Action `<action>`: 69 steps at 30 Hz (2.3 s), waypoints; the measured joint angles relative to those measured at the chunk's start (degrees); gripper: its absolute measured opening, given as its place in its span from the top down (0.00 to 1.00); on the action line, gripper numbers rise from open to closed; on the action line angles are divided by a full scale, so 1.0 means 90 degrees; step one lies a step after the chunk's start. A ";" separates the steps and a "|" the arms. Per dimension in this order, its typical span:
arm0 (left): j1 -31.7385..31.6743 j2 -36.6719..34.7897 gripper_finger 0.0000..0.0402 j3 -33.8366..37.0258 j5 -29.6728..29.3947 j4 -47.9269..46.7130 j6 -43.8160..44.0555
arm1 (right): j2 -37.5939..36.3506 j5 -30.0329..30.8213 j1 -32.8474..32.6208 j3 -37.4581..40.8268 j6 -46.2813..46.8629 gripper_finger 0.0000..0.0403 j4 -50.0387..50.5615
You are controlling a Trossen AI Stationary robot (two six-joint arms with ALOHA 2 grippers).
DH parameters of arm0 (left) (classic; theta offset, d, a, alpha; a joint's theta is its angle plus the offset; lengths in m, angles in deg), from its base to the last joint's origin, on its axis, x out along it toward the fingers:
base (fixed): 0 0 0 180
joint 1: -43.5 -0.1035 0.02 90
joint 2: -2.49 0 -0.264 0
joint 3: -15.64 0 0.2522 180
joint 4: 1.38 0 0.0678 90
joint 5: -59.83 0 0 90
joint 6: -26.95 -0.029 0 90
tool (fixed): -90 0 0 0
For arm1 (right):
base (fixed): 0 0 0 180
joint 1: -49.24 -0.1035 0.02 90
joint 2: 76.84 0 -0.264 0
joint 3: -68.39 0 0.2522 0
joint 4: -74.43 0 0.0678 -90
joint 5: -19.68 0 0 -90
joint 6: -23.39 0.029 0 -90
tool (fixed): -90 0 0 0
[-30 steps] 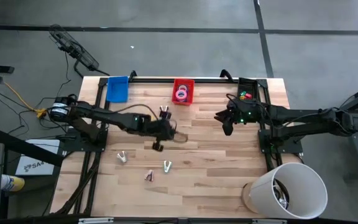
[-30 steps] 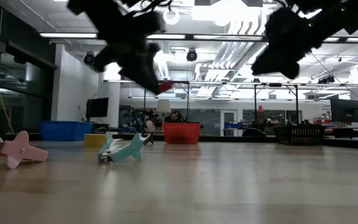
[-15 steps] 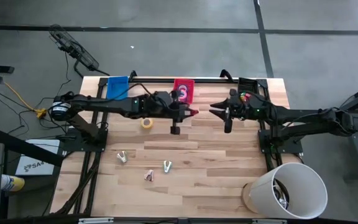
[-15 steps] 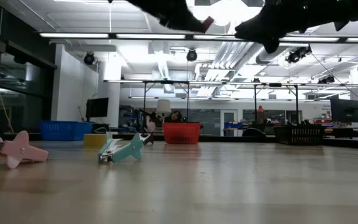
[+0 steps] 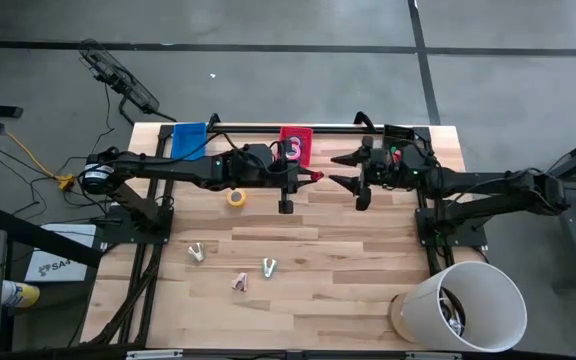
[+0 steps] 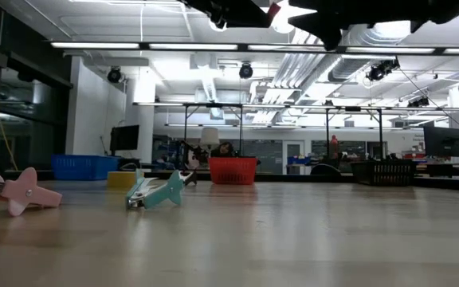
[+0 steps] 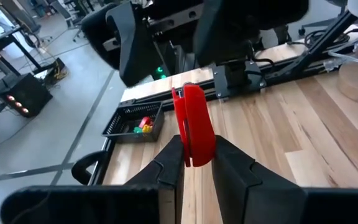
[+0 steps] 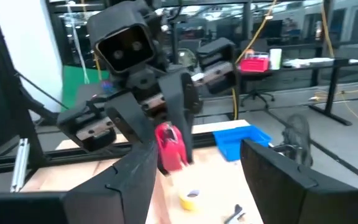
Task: Pick and place Stapler, Stapler remover, tape
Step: Put the red stapler into the black bin
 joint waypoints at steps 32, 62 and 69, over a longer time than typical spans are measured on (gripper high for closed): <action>0.0002 -0.0002 0.86 0.0000 0.0010 0.0090 0.0186 | 0.0760 -0.0346 -0.0162 -0.0455 -0.0111 0.78 -0.0042; 0.0015 -0.0106 0.60 0.0010 -0.1365 -0.0350 0.0159 | 0.0741 0.0539 -0.0152 -0.0458 0.0434 0.90 0.0364; 0.0015 -0.0405 0.57 0.0027 -0.2114 -0.1743 0.0225 | 0.0735 0.2971 -0.0152 -0.0455 0.1445 0.90 0.1549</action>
